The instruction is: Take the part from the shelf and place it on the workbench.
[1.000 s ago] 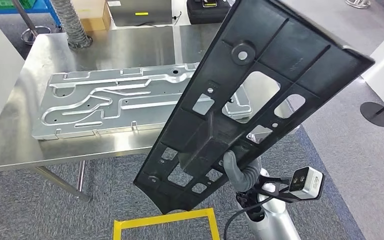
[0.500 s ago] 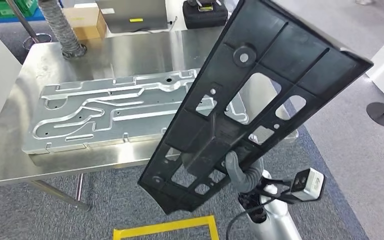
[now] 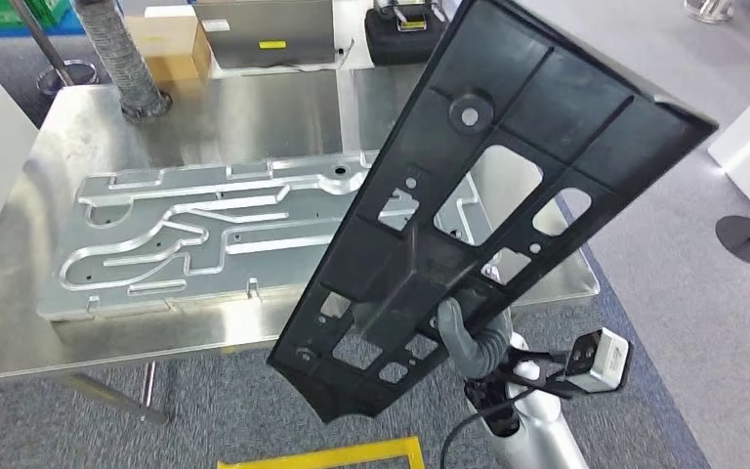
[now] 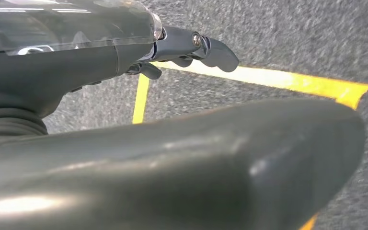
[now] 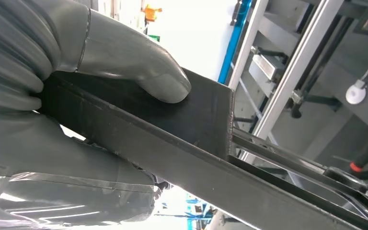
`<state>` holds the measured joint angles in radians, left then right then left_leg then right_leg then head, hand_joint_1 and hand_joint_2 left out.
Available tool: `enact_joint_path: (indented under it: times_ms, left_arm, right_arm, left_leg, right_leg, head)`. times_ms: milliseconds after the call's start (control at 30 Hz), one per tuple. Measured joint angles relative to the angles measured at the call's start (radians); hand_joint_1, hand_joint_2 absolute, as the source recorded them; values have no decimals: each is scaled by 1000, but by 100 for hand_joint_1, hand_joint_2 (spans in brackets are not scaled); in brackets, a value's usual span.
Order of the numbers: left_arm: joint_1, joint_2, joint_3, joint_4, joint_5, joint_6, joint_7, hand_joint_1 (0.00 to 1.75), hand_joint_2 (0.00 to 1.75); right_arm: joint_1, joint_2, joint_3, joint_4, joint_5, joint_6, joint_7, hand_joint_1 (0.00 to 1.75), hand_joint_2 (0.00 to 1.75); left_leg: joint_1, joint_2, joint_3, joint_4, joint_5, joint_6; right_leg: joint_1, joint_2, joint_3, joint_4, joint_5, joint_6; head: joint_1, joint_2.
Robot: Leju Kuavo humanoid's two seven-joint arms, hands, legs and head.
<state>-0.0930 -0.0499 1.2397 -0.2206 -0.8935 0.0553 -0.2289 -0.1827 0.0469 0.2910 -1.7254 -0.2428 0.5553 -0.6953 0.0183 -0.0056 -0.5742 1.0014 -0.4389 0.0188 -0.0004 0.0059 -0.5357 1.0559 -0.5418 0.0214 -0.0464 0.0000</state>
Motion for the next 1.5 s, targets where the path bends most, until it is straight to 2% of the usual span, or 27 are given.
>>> enact_joint_path:
  times_ms: [100,133,167,200,233,300,367,467,533,600,633,667,700,767,800,833,933,1000,1033,1100,1133,1167,1200,1300,1367,1467,1500]
  left_arm:
    - [-1,0,4,0,0,0,0,0,0]
    - [-1,0,5,0,0,1,1,0,0]
    - [0,0,5,0,1,1,2,0,0]
    - [0,0,6,0,2,1,2,0,0]
    - [0,-1,6,0,4,1,1,0,0]
    - [-1,-4,8,0,9,1,-5,0,0]
    - [-1,-6,10,0,14,0,-11,0,0]
    - [-2,-7,13,0,15,-7,-18,0,0]
    - [-2,-7,13,0,13,-14,-23,0,0]
    - [0,-8,13,0,8,-18,-24,0,0]
    - [1,-7,13,0,5,-19,-24,0,0]
    - [0,-7,13,0,2,-20,-24,0,0]
    - [-1,-6,13,0,0,-21,-24,0,0]
    - [-2,-4,13,0,-1,-23,-24,0,0]
    - [-2,-4,13,0,-3,-24,-25,0,0]
    - [-1,-4,13,0,-4,-25,-25,0,0]
    - [-1,-4,13,0,-9,-26,-25,0,0]
    - [-4,-4,13,0,-14,-29,-25,0,0]
    - [-7,-3,13,0,-16,-31,-26,0,0]
    - [-11,-2,12,0,-23,-36,-26,0,0]
    - [-13,-2,11,0,-27,-39,-27,0,0]
    - [-16,-2,9,0,-31,-42,-26,0,0]
    - [-18,-3,7,0,-35,-44,-25,0,0]
    - [-27,-7,3,0,-41,-47,-21,0,0]
    - [-33,-10,3,0,-43,-46,-17,0,0]
    - [-35,-11,2,0,-43,-45,-11,0,0]
    - [-35,-11,2,0,-43,-45,-9,0,0]
  right_arm:
    - [-1,0,0,6,3,-3,0,175,175]
    - [-1,-1,-1,9,5,-7,0,175,175]
    - [-1,-1,-2,12,10,-14,0,175,175]
    - [-3,-2,-4,14,18,-25,0,175,175]
    - [-7,-3,-9,17,29,-40,0,175,175]
    - [-23,-9,-24,26,74,-97,3,175,175]
    - [-51,-21,-51,44,161,-205,12,175,175]
    - [-148,-56,-108,102,390,-468,61,175,175]
    - [-241,-83,-140,158,534,-614,102,175,175]
    - [-334,-104,-153,213,623,-684,132,175,175]
    - [-380,-112,-156,239,662,-705,148,175,175]
    - [-420,-118,-156,260,693,-720,162,175,175]
    - [-459,-122,-156,279,717,-734,176,175,175]
    - [-525,-126,-156,307,748,-758,196,175,175]
    - [-550,-128,-156,317,757,-766,201,175,175]
    - [-574,-129,-156,328,769,-773,206,175,175]
    - [-662,-131,-137,383,867,-786,250,175,175]
    - [-745,-131,-104,452,981,-774,297,175,175]
    - [-786,-129,-82,499,1043,-763,316,175,175]
    - [-857,-118,-19,620,1160,-729,337,175,175]
    - [-883,-108,20,691,1213,-705,341,175,175]
    - [-900,-95,60,763,1258,-683,341,175,175]
    - [-910,-80,98,829,1292,-663,339,175,175]
    - [-928,-29,194,995,1349,-614,327,175,175]
    - [-934,7,249,1088,1368,-577,321,175,175]
    - [-926,51,308,1189,1385,-542,319,175,175]
    - [-923,63,321,1214,1389,-537,320,175,175]
  left_leg:
    - [0,0,13,-1,-12,6]
    - [0,0,19,-1,-18,6]
    - [0,-1,27,-1,-23,5]
    - [0,-2,36,-1,-29,3]
    - [0,-3,46,-1,-35,0]
    - [-3,-4,54,-1,-47,-9]
    - [-4,-4,54,-2,-53,-19]
    - [-5,-1,49,16,-69,-32]
    - [-5,0,5,109,-117,-38]
    - [-4,0,-72,249,-173,-41]
    - [-4,0,-102,296,-180,-42]
    - [-4,0,-112,299,-163,-42]
    - [-4,0,-102,260,-127,-41]
    - [-6,2,-48,119,-45,-35]
    - [-6,2,-25,63,-20,-30]
    - [-8,2,-13,31,-9,-25]
    - [-11,2,-12,16,-5,-7]
    - [-9,4,-12,10,0,4]
    - [-7,4,-11,9,2,7]
    - [-7,4,-11,9,2,9]
    - [-7,4,-10,9,1,9]
    - [-7,2,-9,9,1,9]
    - [-7,1,-6,9,0,8]
    - [-9,-5,-3,9,-4,1]
    - [-8,-6,-7,9,-5,-7]
    - [-7,-6,-7,8,-10,-24]
    - [-7,-5,-14,27,-23,-28]
  right_leg:
    - [-8,-1,-124,200,-63,14]
    - [-10,-1,-155,234,-57,17]
    - [-12,-1,-163,223,-28,17]
    - [-13,-1,-151,171,17,15]
    - [-12,-1,-128,96,70,11]
    - [-6,-1,-86,-19,126,-1]
    - [0,1,-78,-45,126,-12]
    - [-6,3,-73,-56,127,-27]
    - [-10,2,-68,-65,129,-35]
    - [-8,2,-68,-64,127,-39]
    - [-7,2,-67,-63,126,-40]
    - [-7,3,-66,-61,124,-40]
    - [-6,3,-63,-59,121,-38]
    - [-4,3,-56,-54,113,-32]
    - [-2,3,-55,-50,109,-28]
    - [-1,2,-56,-47,107,-24]
    - [-3,2,-63,-44,106,-9]
    - [-6,0,-81,-8,83,2]
    - [-8,-1,-102,38,58,6]
    - [-10,-2,-170,177,2,14]
    - [-11,-3,-199,231,-11,15]
    - [-12,-3,-213,251,-6,15]
    - [-12,-4,-205,226,20,12]
    - [-6,-4,-118,23,121,-6]
    - [3,-4,-93,-42,134,-18]
    - [3,-4,-86,-55,132,-31]
    - [0,-5,-82,-61,134,-36]
  head:
    - [0,0]
    - [0,0]
    - [0,0]
    - [0,0]
    - [0,0]
    - [0,0]
    - [0,0]
    - [0,0]
    - [0,0]
    - [0,0]
    - [0,0]
    - [0,0]
    - [0,0]
    - [0,0]
    - [0,0]
    - [0,0]
    - [0,0]
    - [0,0]
    - [0,0]
    - [0,0]
    - [0,0]
    - [0,0]
    - [0,0]
    - [0,0]
    - [0,0]
    - [0,0]
    - [0,0]
